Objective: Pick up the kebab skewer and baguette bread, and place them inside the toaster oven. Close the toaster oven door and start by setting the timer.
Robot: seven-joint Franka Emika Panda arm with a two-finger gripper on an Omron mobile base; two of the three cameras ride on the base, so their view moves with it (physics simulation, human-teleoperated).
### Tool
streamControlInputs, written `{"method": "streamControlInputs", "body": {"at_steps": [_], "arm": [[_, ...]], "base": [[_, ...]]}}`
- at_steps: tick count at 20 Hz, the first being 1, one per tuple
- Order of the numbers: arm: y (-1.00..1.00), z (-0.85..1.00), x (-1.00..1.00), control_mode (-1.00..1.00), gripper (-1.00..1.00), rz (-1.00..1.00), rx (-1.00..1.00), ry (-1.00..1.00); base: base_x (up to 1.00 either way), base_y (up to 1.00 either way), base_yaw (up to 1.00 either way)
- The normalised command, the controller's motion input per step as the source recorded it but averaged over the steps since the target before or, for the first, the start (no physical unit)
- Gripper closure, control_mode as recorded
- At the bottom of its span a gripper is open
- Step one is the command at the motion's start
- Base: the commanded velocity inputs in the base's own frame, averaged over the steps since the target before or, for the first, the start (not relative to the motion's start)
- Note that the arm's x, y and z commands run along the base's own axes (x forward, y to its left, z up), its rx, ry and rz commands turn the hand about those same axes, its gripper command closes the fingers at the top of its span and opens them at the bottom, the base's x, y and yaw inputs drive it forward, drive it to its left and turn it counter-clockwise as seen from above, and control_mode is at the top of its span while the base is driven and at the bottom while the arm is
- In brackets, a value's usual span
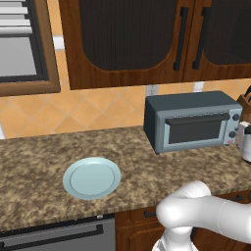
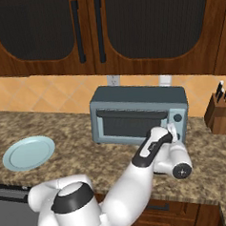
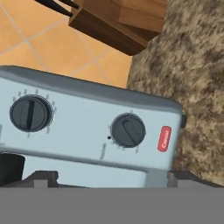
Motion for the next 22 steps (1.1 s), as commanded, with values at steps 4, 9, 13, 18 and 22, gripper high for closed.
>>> {"method": "streamControlInputs", "body": {"at_steps": [4, 9, 13, 18, 22], "arm": [[-0.01, 0.0, 0.19, -1.0, -1.0, 0.0, 0.02, -0.03], [-0.11, -0.01, 0.19, -1.0, -1.0, 0.0, 0.0, -0.02], [-0.09, -0.13, 0.02, -1.0, -1.0, 0.0, 0.0, 0.0], [-0.04, -0.11, 0.06, -1.0, -1.0, 0.0, 0.0, 0.0], [0.0, -0.01, 0.18, -1.0, -1.0, 0.0, 0.0, -0.02]], "base": [[0.0, 0.0, 0.0], [0.0, 0.0, 0.0], [0.0, 0.0, 0.0], [0.0, 0.0, 0.0], [0.0, 0.0, 0.0]]}}
